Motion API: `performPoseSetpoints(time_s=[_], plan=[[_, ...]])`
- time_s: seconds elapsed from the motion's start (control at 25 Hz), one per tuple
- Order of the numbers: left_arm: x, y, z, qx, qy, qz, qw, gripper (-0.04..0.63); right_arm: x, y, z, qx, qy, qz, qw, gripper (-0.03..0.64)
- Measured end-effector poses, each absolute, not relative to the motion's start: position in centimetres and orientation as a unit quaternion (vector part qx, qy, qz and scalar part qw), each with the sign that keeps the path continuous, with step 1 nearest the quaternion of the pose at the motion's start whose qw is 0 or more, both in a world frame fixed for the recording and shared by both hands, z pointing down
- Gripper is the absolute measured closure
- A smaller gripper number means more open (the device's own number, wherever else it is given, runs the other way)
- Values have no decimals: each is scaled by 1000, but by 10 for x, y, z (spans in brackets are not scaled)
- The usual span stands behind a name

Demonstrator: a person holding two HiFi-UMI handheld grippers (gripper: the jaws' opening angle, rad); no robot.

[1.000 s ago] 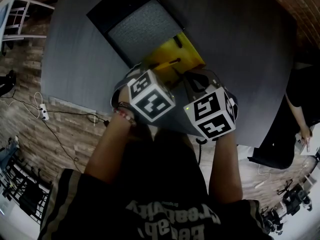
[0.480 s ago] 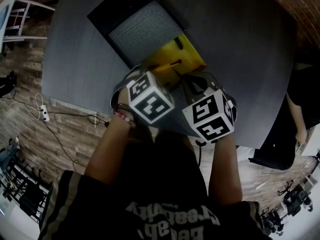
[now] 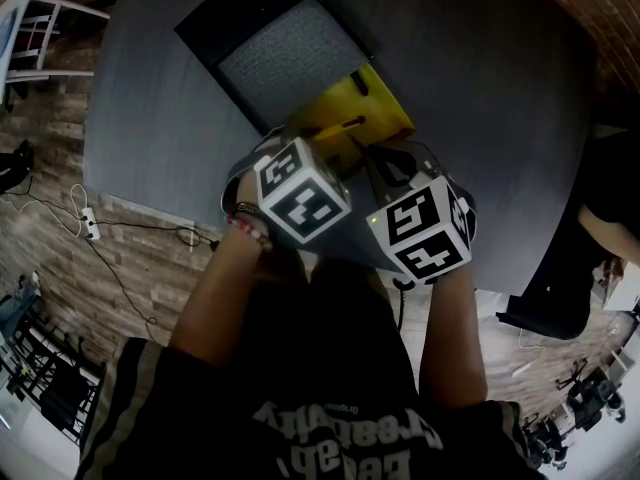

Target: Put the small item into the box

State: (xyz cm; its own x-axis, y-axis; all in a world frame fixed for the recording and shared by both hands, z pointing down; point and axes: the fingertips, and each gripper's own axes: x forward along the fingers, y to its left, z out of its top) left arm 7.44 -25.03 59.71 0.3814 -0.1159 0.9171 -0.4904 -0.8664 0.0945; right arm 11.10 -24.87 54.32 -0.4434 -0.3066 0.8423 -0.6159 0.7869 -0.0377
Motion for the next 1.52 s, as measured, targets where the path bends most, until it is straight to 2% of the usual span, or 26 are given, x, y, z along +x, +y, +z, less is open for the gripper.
performPoseSetpoints(time_s=[0.04,0.08,0.92,1.52], plan=[[72,-253,596,809,-195,526,175,536,111,-249,543,277,-832,173,449,611],[70,-254,596,806,-202,529,174,592,111,-249,544,276,-832,173,449,611],[61,-251,566,788,-233,537,192,592,114,-246,522,282,-833,187,437,612],[62,-234,508,787,-281,524,161,592,122,-227,475,300,-841,172,415,611]])
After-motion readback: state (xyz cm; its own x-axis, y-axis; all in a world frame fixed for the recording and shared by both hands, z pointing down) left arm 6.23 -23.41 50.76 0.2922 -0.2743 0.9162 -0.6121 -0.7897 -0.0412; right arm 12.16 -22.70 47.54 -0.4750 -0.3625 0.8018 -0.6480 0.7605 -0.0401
